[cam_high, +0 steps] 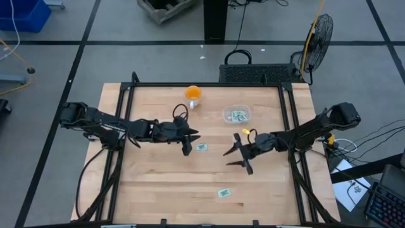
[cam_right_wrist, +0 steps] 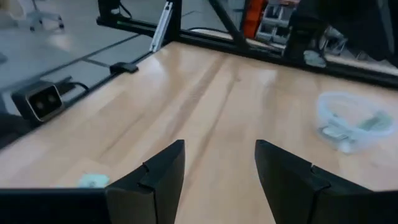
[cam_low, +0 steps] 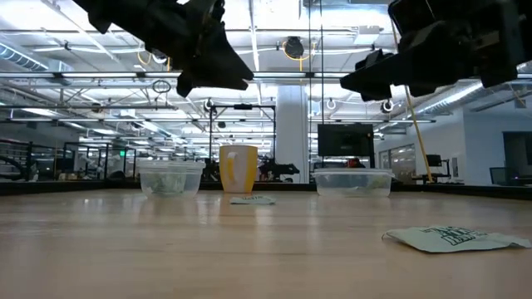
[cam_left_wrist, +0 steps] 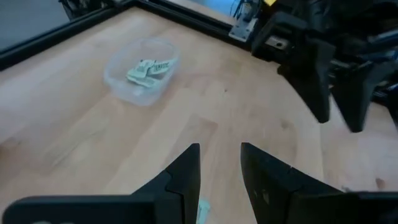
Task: Pick and place Stevia / Truvia into bins
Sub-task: Put the white stevia packet into the right transparent container
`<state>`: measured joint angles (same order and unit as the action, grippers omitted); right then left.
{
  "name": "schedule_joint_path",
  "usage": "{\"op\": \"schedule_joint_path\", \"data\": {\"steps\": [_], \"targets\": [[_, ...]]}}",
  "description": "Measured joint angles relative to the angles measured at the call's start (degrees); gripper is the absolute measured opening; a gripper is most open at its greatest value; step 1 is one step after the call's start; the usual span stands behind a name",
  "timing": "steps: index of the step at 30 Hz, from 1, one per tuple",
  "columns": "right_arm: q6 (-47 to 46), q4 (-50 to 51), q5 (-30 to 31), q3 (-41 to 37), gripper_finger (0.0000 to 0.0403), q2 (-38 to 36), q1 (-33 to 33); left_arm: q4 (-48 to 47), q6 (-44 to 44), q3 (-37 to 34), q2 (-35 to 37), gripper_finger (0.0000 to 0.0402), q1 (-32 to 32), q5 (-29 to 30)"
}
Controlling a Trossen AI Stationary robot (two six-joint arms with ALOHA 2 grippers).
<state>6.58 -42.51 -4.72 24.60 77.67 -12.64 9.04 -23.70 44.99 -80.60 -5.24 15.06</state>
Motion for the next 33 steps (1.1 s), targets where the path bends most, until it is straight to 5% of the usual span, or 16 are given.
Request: {"op": "schedule_joint_path", "data": {"steps": [6, 10, 18, 26, 33], "targets": [[-7.1, 6.3, -0.5, 1.3, 0.019, 2.5, -4.8, -0.3, -0.2, 0.0, 0.0, 0.012, -1.3, 1.8], [-8.5, 5.0, 3.3, 2.3, 0.019, 8.9, -9.6, -0.2, -0.3, 0.0, 0.0, 0.012, -1.3, 5.0], [-10.4, 4.2, 1.2, 12.7, 0.019, 22.6, -16.2, -0.3, -0.4, 0.0, 0.0, 0.012, -0.8, 6.4], [-11.7, 4.7, 0.3, 17.1, 0.0189, 29.6, -19.0, -0.3, -0.6, 0.0, 0.0, 0.012, -1.5, 6.4], [-8.9, 5.9, 6.3, 17.2, 0.0191, 32.6, -19.3, -0.5, -0.5, 0.0, 0.0, 0.012, -2.9, 5.5]]}}
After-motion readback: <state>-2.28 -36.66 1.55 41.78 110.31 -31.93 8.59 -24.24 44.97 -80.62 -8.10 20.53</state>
